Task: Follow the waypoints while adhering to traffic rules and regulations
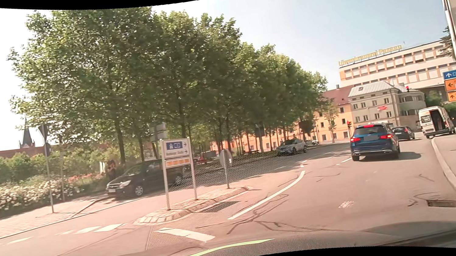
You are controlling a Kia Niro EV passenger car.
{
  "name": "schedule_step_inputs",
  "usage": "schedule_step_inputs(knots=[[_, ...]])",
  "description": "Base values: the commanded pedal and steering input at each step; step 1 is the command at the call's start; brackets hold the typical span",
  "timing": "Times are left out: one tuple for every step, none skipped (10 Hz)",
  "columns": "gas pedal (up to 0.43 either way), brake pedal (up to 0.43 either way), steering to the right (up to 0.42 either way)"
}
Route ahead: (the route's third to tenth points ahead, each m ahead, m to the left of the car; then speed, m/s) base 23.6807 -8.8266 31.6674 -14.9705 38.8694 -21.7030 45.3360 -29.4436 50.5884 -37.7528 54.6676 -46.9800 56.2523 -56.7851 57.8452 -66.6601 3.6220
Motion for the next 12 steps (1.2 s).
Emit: schedule_step_inputs(knots=[[0.087,0.000,0.433],[0.087,0.000,0.415],[0.087,0.000,0.402],[0.087,0.000,0.386],[0.087,0.000,0.369],[0.087,0.000,0.356],[0.087,0.000,0.346],[0.087,0.000,0.327],[0.087,0.000,0.306],[0.087,0.000,0.292],[0.087,0.000,0.277],[0.087,0.000,0.266]])
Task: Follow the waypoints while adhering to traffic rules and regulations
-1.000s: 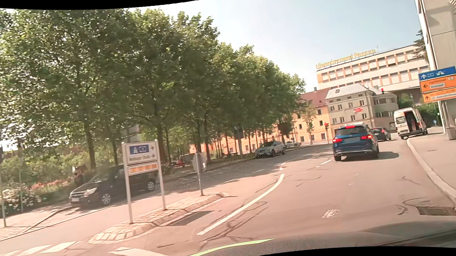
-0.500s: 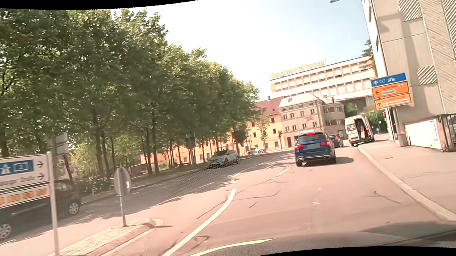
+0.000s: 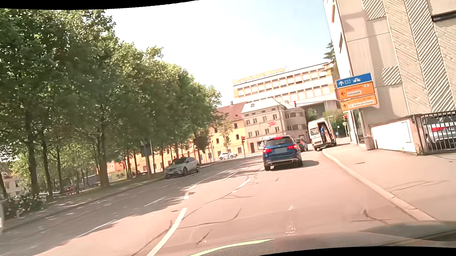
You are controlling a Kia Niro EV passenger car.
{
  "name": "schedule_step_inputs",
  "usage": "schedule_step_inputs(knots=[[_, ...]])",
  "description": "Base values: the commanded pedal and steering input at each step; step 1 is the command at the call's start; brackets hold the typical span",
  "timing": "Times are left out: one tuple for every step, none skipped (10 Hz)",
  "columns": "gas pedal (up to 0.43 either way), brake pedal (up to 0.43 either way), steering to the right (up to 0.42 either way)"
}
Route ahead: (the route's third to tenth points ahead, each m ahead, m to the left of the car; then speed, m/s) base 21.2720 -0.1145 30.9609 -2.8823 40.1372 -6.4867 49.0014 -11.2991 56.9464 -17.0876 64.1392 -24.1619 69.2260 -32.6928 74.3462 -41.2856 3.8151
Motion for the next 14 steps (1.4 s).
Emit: schedule_step_inputs(knots=[[0.087,0.000,0.251],[0.087,0.000,0.237],[0.087,0.000,0.227],[0.079,0.000,0.210],[0.079,0.000,0.194],[0.067,0.000,0.179],[0.039,0.000,0.156],[0.020,0.000,0.134],[0.008,0.000,0.119],[0.000,0.000,0.103],[0.000,0.000,0.090],[0.000,0.000,0.079],[0.000,0.000,0.069],[0.000,0.000,0.058]])
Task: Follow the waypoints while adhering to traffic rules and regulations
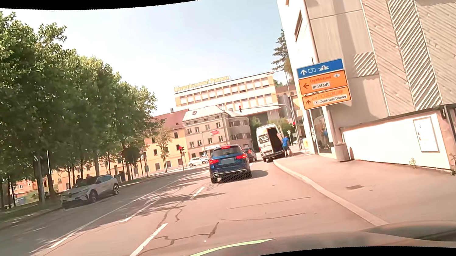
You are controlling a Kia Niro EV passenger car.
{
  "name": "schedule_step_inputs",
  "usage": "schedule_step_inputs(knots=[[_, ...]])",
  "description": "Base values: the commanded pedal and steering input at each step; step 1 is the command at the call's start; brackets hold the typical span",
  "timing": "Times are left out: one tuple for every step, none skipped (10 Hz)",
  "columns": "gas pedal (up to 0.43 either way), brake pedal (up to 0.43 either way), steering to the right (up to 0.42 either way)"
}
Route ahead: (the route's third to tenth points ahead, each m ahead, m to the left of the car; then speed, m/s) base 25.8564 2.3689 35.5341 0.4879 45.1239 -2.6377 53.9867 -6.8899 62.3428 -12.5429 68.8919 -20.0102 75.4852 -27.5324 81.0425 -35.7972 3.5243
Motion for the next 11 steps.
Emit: schedule_step_inputs(knots=[[0.000,0.000,0.048],[0.000,0.000,0.040],[0.000,0.000,0.037],[0.000,0.000,0.032],[0.000,0.000,0.026],[0.000,0.000,0.023],[0.000,0.000,0.020],[0.000,0.000,0.018],[0.000,0.000,0.018],[0.000,0.000,0.017],[0.000,0.000,0.017]])
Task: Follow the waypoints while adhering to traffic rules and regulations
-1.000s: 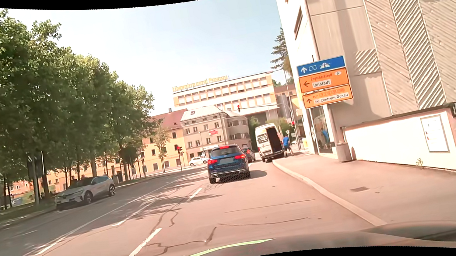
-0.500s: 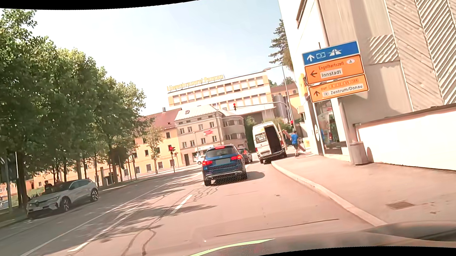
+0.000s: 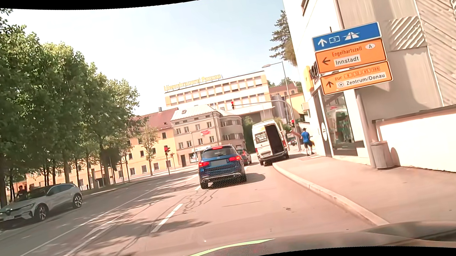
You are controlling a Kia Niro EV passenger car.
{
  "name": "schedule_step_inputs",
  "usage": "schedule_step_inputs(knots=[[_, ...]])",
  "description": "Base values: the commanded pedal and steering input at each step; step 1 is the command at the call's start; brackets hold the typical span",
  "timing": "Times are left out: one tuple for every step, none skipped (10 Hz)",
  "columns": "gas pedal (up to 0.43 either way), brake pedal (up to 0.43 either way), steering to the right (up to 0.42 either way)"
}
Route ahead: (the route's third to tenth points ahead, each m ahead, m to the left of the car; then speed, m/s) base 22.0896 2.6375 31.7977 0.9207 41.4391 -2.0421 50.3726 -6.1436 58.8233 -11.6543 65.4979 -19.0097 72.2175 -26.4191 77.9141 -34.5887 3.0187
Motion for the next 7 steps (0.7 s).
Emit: schedule_step_inputs(knots=[[0.000,0.000,0.017],[0.000,0.018,0.016],[0.000,0.043,0.015],[0.000,0.061,0.015],[0.000,0.079,0.015],[0.000,0.085,0.014],[0.000,0.091,0.014]])
